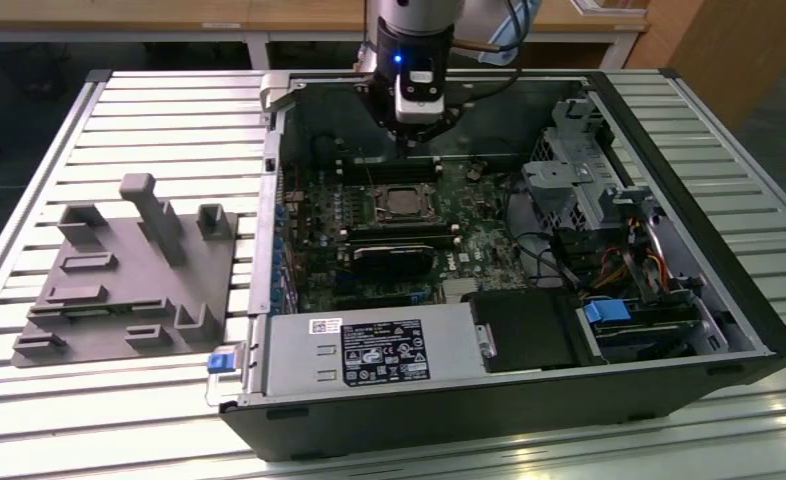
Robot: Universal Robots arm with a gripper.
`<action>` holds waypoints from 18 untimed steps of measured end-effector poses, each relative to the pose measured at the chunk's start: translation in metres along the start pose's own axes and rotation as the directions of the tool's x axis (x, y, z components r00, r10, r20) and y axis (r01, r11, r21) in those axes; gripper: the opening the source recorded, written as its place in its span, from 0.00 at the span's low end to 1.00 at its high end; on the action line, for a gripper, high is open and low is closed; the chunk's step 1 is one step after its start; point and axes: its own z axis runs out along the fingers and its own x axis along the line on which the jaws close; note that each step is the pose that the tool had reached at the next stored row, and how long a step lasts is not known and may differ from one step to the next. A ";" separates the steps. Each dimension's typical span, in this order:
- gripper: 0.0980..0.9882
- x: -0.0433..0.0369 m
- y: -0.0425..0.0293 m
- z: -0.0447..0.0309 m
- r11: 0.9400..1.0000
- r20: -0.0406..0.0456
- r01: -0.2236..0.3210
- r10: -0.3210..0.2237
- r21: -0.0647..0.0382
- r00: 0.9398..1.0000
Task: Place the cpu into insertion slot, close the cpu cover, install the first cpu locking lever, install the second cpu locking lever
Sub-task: 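Install the first cpu locking lever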
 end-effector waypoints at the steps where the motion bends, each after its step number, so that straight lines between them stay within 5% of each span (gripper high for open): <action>1: 0.01 0.0000 0.0000 0.0001 1.000 -0.001 0.016 -0.016 0.000 1.000; 8: 0.01 0.0000 -0.0001 0.0008 0.990 -0.006 0.143 -0.143 0.003 0.990; 18: 0.01 0.0002 -0.0002 0.0018 0.959 -0.011 0.283 -0.283 0.004 0.959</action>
